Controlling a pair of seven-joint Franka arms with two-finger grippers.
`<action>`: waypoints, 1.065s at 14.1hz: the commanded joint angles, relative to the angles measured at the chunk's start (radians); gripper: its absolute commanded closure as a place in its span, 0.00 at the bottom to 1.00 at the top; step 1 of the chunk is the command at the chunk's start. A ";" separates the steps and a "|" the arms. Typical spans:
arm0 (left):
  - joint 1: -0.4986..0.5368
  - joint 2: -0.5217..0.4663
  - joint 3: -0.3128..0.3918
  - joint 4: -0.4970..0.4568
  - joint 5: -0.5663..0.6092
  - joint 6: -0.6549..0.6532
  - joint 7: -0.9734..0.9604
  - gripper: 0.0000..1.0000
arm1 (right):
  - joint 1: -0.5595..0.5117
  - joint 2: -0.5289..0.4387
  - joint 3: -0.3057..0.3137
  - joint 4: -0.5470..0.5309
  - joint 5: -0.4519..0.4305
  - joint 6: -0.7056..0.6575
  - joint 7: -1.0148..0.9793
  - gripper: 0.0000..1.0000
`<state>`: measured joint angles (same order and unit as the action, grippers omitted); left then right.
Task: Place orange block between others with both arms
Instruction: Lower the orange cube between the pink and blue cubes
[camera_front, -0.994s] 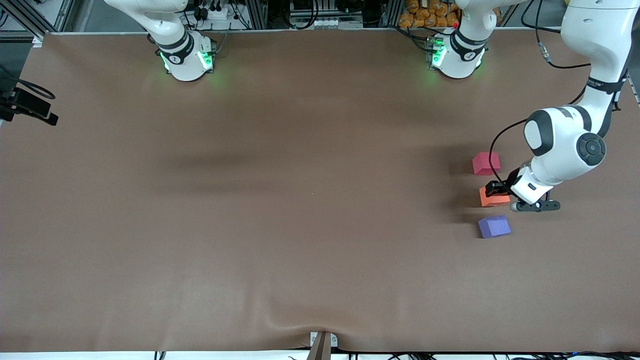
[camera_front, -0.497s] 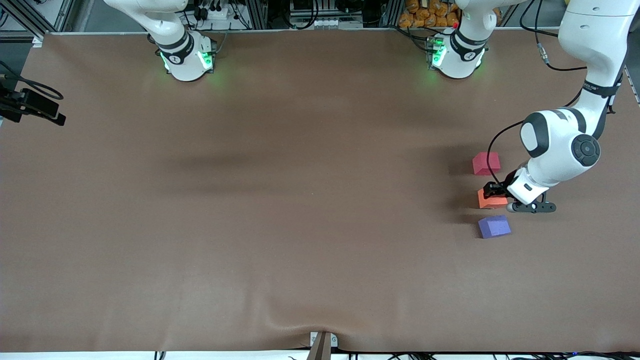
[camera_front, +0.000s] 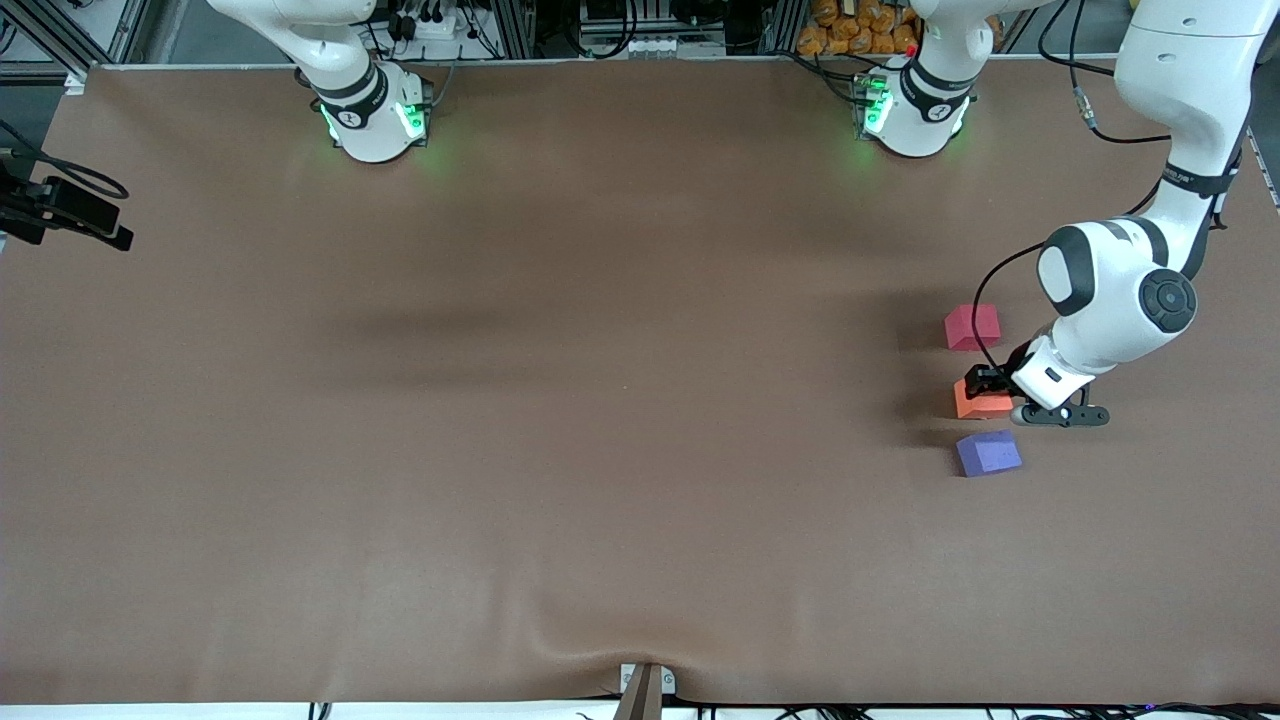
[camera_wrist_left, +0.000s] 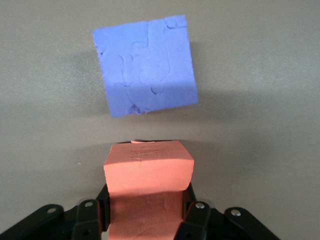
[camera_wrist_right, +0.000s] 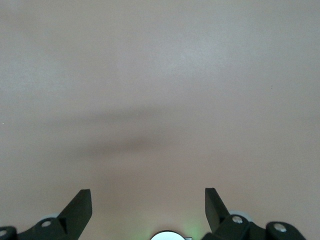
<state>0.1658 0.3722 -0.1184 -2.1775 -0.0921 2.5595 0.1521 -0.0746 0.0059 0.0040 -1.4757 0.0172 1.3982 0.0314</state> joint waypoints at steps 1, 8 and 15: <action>0.014 0.001 -0.023 -0.013 -0.035 0.024 0.029 1.00 | -0.011 0.002 0.001 0.012 0.004 -0.007 0.005 0.00; 0.024 0.001 -0.023 -0.028 -0.035 0.024 0.032 1.00 | -0.017 -0.001 0.002 0.018 0.036 -0.025 0.005 0.00; 0.037 0.010 -0.023 -0.027 -0.035 0.024 0.057 1.00 | -0.011 -0.004 0.005 0.017 0.036 -0.028 0.005 0.00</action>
<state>0.1868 0.3762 -0.1290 -2.1962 -0.1023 2.5624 0.1747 -0.0831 0.0053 0.0049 -1.4730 0.0390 1.3864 0.0314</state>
